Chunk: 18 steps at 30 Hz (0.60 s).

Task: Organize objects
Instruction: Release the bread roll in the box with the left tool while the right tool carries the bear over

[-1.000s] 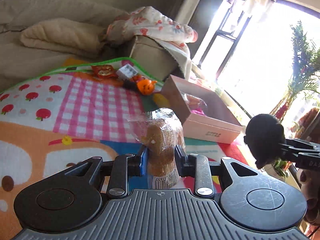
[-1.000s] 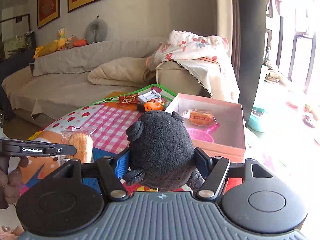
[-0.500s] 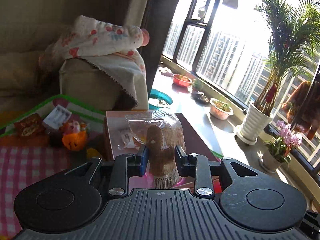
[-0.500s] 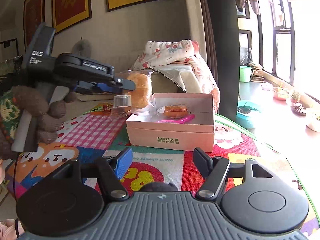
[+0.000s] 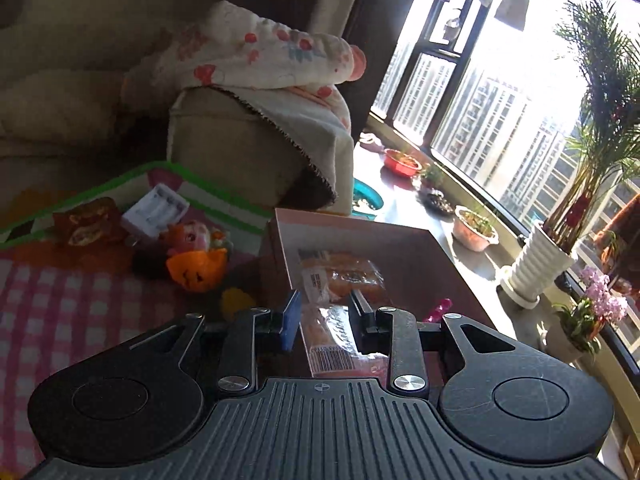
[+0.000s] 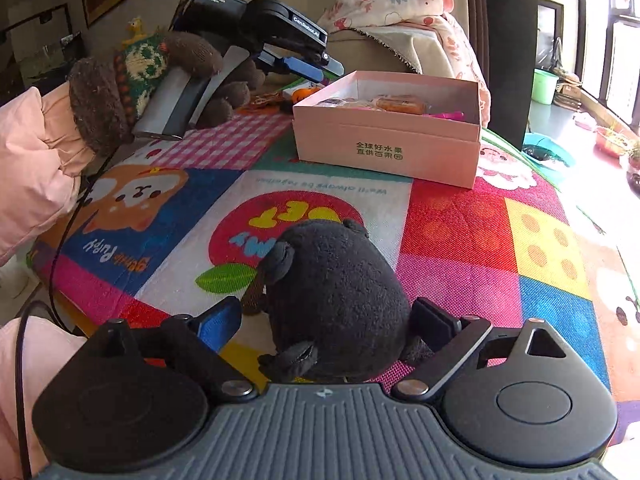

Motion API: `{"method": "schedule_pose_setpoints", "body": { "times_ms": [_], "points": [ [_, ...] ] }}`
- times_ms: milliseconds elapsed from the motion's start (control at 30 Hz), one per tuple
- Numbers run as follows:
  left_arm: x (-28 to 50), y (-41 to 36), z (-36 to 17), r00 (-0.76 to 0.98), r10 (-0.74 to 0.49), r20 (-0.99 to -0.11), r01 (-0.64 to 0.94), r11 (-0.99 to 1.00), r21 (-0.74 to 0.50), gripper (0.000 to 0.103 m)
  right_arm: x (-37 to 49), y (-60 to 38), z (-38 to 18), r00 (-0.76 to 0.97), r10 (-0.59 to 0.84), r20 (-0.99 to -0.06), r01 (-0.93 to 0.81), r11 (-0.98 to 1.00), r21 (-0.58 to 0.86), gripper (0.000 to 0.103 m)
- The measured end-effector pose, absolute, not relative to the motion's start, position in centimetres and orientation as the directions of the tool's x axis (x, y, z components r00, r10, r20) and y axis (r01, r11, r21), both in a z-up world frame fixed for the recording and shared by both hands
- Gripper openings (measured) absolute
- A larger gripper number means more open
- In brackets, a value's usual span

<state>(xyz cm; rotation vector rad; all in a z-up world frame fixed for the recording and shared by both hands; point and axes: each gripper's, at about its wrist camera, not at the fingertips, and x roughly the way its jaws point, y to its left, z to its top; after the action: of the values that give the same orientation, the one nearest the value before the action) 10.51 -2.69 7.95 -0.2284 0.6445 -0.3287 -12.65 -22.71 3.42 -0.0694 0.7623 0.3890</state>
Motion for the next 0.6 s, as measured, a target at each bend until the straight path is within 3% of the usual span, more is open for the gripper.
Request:
{"method": "schedule_pose_setpoints", "body": {
  "times_ms": [33,200,600],
  "points": [
    [9.8,-2.3,8.0,0.750,-0.377,-0.544,0.233,0.920,-0.315,0.031,-12.3,-22.7,3.6,0.651,0.312,-0.692,-0.363,0.929,0.078,0.071],
    [4.3,-0.8,7.1,0.720,-0.439,-0.538,0.305,0.896,-0.323,0.031,-10.7,-22.8,5.5,0.676,0.304,-0.671,-0.340,0.937,0.082,0.068],
    [-0.8,1.0,3.3,0.667,-0.458,-0.588,0.340,0.889,-0.306,0.031,2.1,-24.1,16.5,0.886,0.167,-0.433,-0.150,0.986,0.072,0.068]
  ]
}}
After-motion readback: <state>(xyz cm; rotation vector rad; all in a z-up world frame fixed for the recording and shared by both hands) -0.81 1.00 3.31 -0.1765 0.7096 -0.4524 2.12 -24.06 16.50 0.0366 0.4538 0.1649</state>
